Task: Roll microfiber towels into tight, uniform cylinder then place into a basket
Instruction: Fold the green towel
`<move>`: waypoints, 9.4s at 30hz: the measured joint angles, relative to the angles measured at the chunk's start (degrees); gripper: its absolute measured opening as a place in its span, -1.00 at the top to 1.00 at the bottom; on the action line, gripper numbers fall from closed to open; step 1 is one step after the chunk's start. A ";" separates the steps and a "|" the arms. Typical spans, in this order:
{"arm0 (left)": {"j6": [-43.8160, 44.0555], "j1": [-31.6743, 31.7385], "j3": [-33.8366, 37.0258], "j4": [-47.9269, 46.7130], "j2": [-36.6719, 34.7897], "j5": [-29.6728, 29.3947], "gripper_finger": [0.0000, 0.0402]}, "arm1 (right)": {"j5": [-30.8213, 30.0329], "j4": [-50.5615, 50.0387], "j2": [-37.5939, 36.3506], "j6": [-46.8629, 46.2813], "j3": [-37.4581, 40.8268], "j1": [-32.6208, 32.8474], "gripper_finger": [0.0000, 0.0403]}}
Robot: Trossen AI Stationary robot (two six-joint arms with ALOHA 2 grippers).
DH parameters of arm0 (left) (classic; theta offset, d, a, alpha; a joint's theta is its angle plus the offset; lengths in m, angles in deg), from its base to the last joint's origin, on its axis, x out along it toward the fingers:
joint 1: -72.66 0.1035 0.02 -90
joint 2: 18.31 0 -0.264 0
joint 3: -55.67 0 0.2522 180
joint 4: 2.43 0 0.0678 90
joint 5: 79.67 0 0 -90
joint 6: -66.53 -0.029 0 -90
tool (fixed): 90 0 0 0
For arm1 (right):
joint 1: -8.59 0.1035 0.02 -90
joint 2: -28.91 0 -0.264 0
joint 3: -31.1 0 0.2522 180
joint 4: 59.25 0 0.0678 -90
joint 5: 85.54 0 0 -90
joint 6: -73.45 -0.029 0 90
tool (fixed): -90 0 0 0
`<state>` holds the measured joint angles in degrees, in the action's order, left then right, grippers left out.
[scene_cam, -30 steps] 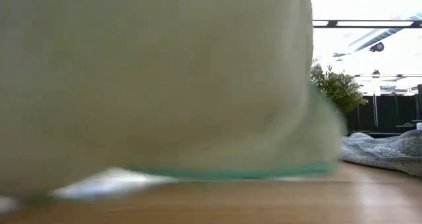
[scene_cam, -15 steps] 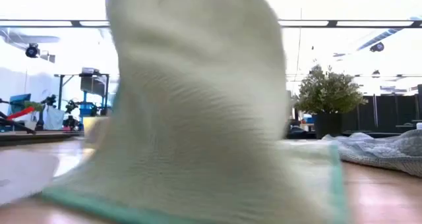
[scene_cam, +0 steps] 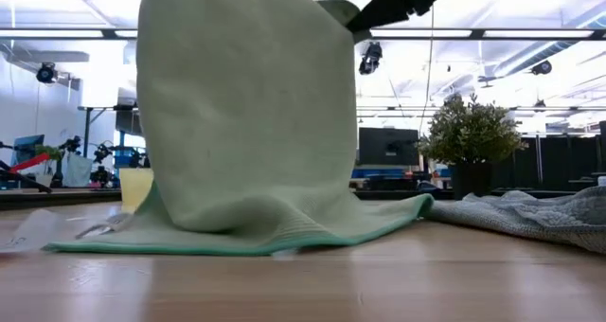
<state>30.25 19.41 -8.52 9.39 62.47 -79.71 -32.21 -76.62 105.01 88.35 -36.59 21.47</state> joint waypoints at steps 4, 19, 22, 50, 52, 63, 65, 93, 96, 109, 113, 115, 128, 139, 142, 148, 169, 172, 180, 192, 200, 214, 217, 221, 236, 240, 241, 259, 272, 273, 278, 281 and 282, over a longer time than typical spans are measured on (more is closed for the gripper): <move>1.00 -0.20 4.51 1.47 -4.16 0.15 1.00 | 1.12 -0.51 -1.03 2.93 -1.38 1.90 0.96; 31.85 -1.67 21.97 0.39 -34.99 34.10 1.00 | 21.26 -2.04 -4.84 1.81 -4.99 3.68 0.96; 34.64 0.10 24.02 -0.72 -38.30 44.02 1.00 | 25.19 -2.02 -4.79 1.94 -4.92 3.72 0.96; 51.43 23.26 23.22 -36.40 -54.20 63.17 1.00 | 25.13 -3.63 -3.22 2.57 -4.94 4.12 0.96; 52.47 23.26 23.22 -38.84 -54.10 62.66 1.00 | 25.10 -4.14 -3.20 3.20 -5.81 4.18 0.96; 52.40 23.21 15.86 -45.19 -51.53 59.96 1.00 | 25.09 -17.30 -3.24 3.21 -17.93 5.43 0.96; 51.78 23.21 13.70 -46.05 -50.64 59.67 1.00 | 25.07 -19.92 -3.24 2.45 -19.87 5.39 0.96; 56.90 19.32 -19.40 -75.16 -28.10 56.94 1.00 | 21.45 -39.95 -3.26 -3.81 -23.46 5.37 0.93; 56.90 19.32 -19.68 -75.32 -26.51 57.18 1.00 | 21.50 -38.14 -3.26 -4.42 -22.22 5.39 0.87; 58.53 17.88 -21.83 -75.53 -23.18 56.65 1.00 | 19.81 -37.19 -3.26 -4.43 -17.19 5.47 0.94; 60.38 17.88 -22.29 -75.36 -23.27 55.13 1.00 | 20.63 -30.24 -3.28 -5.66 -13.75 5.51 0.94; 61.25 17.88 -22.33 -75.24 -23.03 55.11 1.00 | 21.22 -25.23 -3.28 -5.30 -11.02 5.60 0.89; 61.47 17.88 -22.52 -74.81 -19.58 55.69 1.00 | 21.69 7.79 5.50 -0.94 6.19 4.72 0.04; 61.46 16.63 -22.40 -68.62 -18.28 62.87 1.00 | 21.59 15.86 23.23 5.48 -2.67 -1.74 -0.14; 61.45 15.36 -22.41 -68.99 -17.05 63.53 1.00 | 23.20 13.11 26.22 4.97 -6.13 -3.14 -0.14; 61.50 14.29 -22.42 -68.83 -15.85 63.53 1.00 | 33.57 7.42 30.91 0.93 -11.51 -3.77 -0.14; 61.60 13.77 -22.37 -68.08 -15.83 63.17 1.00 | 25.02 6.99 35.18 6.57 -13.23 -4.65 0.28; 61.60 13.77 -22.37 -68.06 -15.83 63.15 1.00 | 25.06 6.97 34.62 6.58 -12.88 -4.65 0.41; 61.60 13.75 -22.35 -68.06 -15.83 63.15 1.00 | 27.65 6.88 36.25 6.77 -12.57 -4.94 0.55; 61.58 13.75 -22.31 -68.06 -15.66 63.07 1.00 | 27.65 8.07 36.89 6.80 -12.66 -5.39 0.50; 61.55 13.75 -22.28 -68.06 -15.63 62.99 1.00 | 27.66 9.85 36.89 7.69 -12.66 -5.41 0.75; 61.53 13.70 -21.33 -68.76 -15.60 61.73 1.00 | 19.82 -0.15 34.66 7.02 -14.07 -4.51 0.96; 61.51 13.70 -21.30 -70.42 -15.66 61.00 1.00 | 17.01 -5.76 31.18 4.65 -15.14 -3.17 0.96; 61.55 13.72 -20.79 -71.62 -15.60 60.73 1.00 | 7.22 -11.79 24.39 1.79 -15.94 0.45 0.96; 64.61 7.30 -21.90 -70.35 -15.59 61.22 1.00 | 2.13 -13.94 2.09 0.07 -15.96 20.06 0.96; 64.21 2.69 -22.70 -66.52 -15.63 60.75 1.00 | 2.35 -13.85 1.09 0.06 -16.09 24.45 0.96; 64.10 1.47 -22.83 -65.88 -15.61 59.86 1.00 | 2.36 -13.85 1.10 0.09 -16.33 25.30 0.96; 60.10 -7.16 -24.98 -69.38 -15.56 38.57 1.00 | -19.33 -21.92 5.39 2.88 -25.08 28.17 0.96; 79.63 -2.67 -13.62 -89.04 -13.84 32.28 1.00 | -16.44 -26.79 8.31 -9.75 -9.01 9.20 0.96; 80.70 -2.28 -12.23 -89.06 -13.84 32.25 1.00 | -15.89 -24.61 8.87 -8.86 -7.75 7.82 0.96; 84.94 0.13 -5.80 -89.15 -13.97 32.50 1.00 | -9.60 -14.66 11.62 -4.75 -2.47 1.83 0.96; 87.52 1.23 -2.38 -89.07 -13.98 32.59 1.00 | -8.93 -11.52 13.73 -3.96 -1.52 -0.49 0.96; 88.54 1.52 -1.29 -89.16 -14.02 32.71 1.00 | -8.75 -11.21 14.28 -3.95 -1.28 -1.05 0.96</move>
<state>118.79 20.93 -9.80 -79.77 48.45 -47.00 -40.96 -87.83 119.30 84.40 -37.87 20.42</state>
